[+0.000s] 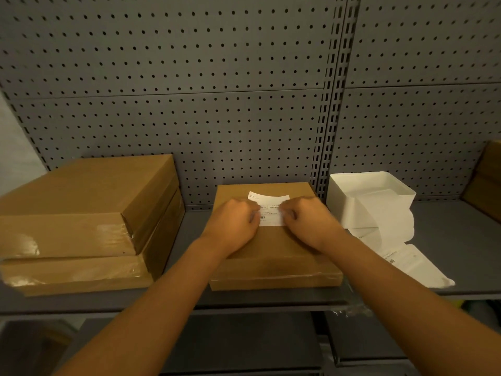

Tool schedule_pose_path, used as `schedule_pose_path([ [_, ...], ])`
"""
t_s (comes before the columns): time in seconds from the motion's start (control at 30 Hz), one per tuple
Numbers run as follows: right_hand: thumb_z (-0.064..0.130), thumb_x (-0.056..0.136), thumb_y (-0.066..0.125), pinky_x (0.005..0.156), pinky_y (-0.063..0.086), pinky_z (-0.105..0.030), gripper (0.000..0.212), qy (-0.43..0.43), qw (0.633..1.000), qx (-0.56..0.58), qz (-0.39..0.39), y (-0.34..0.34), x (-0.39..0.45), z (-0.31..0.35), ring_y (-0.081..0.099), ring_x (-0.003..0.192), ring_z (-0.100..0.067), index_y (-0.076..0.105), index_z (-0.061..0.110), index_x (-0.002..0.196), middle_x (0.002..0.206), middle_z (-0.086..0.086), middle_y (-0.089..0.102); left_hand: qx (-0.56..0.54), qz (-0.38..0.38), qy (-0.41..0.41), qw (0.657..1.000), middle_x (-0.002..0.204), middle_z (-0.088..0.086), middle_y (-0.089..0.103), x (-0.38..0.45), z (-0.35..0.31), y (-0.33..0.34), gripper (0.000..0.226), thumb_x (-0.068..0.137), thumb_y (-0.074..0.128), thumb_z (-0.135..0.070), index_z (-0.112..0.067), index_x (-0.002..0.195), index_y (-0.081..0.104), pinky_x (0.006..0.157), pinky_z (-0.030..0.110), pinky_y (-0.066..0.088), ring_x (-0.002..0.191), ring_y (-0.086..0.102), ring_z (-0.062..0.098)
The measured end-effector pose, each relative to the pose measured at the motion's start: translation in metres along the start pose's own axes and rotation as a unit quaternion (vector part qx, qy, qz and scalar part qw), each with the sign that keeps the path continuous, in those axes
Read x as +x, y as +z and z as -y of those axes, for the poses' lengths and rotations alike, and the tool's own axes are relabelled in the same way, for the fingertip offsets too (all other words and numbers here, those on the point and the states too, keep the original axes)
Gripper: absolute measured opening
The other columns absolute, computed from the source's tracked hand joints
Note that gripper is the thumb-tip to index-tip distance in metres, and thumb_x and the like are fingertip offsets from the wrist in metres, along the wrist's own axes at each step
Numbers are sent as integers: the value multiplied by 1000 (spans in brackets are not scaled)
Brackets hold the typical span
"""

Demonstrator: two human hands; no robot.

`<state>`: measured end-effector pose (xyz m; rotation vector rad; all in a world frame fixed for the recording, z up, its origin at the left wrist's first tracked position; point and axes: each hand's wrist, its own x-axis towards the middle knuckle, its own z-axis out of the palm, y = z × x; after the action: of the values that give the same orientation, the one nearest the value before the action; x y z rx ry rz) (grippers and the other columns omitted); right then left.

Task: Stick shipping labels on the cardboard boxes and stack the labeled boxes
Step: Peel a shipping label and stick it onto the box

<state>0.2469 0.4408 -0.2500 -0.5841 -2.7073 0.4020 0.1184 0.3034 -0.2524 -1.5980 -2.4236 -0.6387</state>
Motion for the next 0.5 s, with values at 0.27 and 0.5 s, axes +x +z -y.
schedule_pose_path([
  [0.27,17,96,40,77,47,-29,23,-49,998,1,33,25,22,2,56,90,-21,61,12,102,99,-7,62,18,43,-2,999,96,7,66,23,6,23,25,93,39,-17,-13,99,64,75,40,51,86,59,23],
  [0.5,17,95,42,70,44,-27,14,-23,999,-22,6,24,32,-10,55,86,-22,56,13,93,94,-6,57,31,23,9,999,90,4,62,31,13,23,18,94,41,-17,-14,86,56,67,29,45,81,56,20],
])
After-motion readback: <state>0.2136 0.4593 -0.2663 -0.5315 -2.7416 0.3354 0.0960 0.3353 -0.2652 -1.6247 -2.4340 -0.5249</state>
